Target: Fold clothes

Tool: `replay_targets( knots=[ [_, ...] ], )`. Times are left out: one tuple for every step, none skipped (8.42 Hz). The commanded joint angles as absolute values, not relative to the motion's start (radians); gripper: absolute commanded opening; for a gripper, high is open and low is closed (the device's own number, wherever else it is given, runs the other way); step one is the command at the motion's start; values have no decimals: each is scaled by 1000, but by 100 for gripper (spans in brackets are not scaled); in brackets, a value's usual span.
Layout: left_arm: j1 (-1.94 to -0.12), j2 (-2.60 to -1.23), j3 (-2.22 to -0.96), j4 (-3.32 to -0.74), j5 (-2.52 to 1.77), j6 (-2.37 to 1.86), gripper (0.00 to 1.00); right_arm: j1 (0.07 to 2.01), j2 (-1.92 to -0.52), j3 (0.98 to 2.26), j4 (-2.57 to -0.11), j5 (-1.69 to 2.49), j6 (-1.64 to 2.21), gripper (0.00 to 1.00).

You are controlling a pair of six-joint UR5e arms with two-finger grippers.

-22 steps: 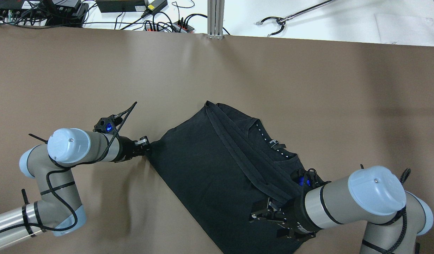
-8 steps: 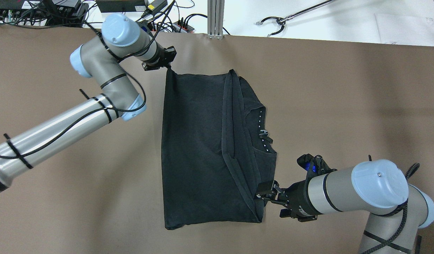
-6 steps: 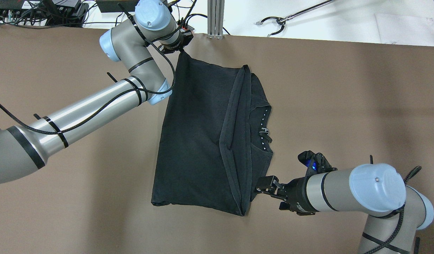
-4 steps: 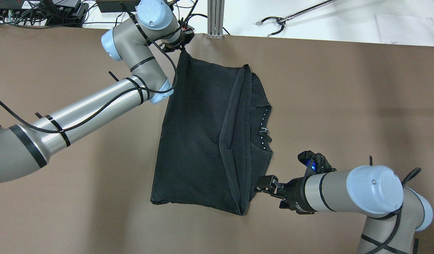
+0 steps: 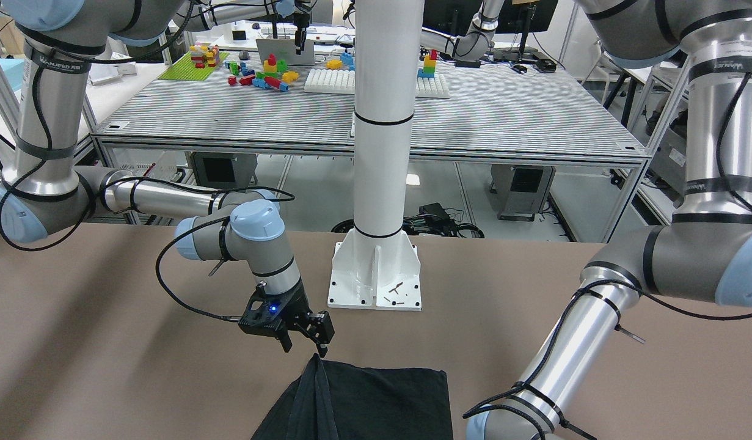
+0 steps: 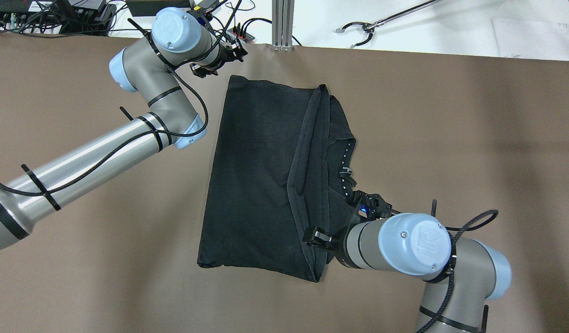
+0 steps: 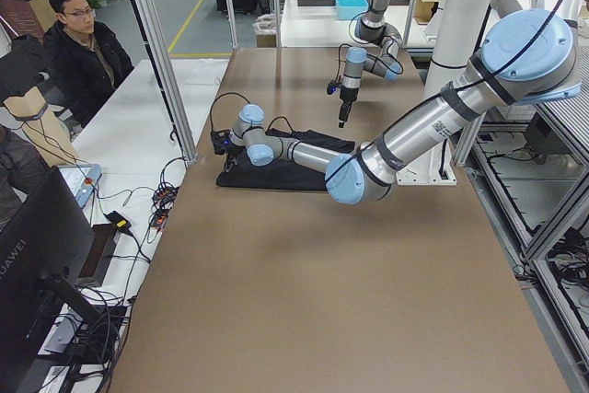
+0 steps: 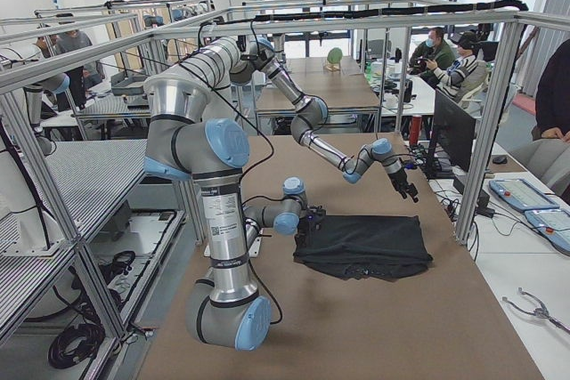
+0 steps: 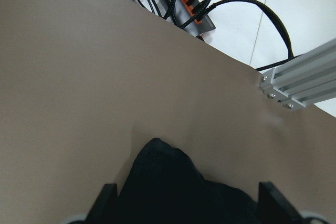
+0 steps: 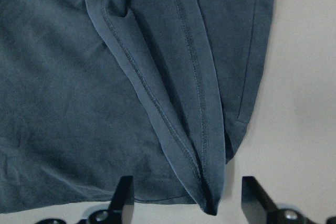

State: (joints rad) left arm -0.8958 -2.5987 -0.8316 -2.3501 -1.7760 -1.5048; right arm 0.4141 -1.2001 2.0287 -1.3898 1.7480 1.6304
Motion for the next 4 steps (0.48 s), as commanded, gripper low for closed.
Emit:
replay_targets(
  knots=[
    [-893, -2550, -896, -2352, -1778, -1511, 94, 353, -1138, 2002, -1511, 1654, 1275, 51],
    [-893, -2527, -931, -2350, -1779, -1511, 94, 339, -1096, 1961, -1541, 1619, 1138, 51],
    [-893, -2511, -942, -2350, -1781, -1508, 94, 334, -1065, 1922, -1545, 1606, 1068, 51],
    [-891, -2508, -942, -2350, -1779, -1506, 94, 334, -1045, 1898, -1546, 1585, 1046, 50]
  ],
)
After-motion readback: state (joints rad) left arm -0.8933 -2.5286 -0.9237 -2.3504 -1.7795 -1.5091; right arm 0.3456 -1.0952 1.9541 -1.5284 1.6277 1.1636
